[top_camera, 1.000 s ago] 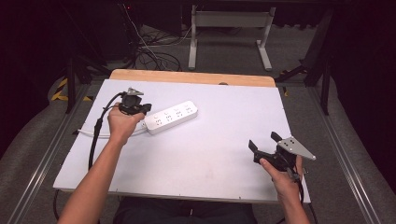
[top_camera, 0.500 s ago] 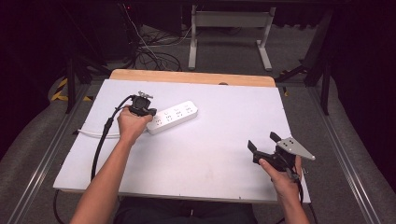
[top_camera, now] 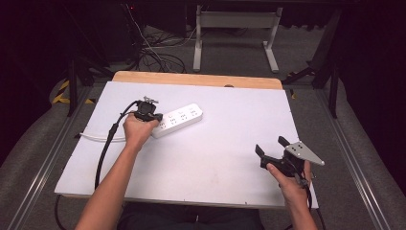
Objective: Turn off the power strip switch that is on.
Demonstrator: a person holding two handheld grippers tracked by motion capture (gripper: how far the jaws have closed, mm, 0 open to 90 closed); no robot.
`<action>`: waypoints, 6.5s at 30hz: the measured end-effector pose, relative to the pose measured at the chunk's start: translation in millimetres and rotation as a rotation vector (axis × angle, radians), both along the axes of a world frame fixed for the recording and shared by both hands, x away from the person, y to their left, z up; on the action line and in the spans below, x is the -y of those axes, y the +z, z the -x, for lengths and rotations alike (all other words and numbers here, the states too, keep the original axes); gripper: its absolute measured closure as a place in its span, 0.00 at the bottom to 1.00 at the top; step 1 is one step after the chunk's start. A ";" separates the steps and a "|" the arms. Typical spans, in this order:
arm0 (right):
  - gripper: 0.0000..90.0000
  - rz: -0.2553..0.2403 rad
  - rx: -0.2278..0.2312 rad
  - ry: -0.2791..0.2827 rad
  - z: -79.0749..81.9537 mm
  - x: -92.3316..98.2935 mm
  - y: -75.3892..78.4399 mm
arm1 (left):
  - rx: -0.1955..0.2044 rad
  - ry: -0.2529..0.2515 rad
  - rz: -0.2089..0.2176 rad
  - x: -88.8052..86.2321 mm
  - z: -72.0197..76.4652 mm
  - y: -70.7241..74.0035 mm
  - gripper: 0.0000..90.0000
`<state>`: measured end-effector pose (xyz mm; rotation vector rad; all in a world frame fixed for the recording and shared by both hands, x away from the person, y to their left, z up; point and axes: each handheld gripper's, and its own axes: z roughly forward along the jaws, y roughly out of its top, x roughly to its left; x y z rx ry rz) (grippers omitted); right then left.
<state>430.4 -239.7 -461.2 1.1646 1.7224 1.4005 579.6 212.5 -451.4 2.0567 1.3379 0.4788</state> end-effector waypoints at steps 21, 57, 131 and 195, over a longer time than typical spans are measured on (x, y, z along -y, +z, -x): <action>0.08 0.006 0.010 0.001 1.4 -2.5 2.2 | 0.020 0.023 0.002 -0.3 5.4 -3.9 1.00; 0.09 -0.003 0.008 -0.003 1.2 -2.2 1.6 | 0.075 0.025 0.015 6.8 7.4 -7.0 1.00; 0.08 0.008 0.031 -0.019 -2.1 -4.8 4.6 | 0.537 0.284 0.136 -104.4 143.2 29.0 0.03; 0.08 0.008 0.028 -0.027 -0.4 -4.3 4.6 | 0.487 0.217 0.141 -103.7 137.8 22.8 0.04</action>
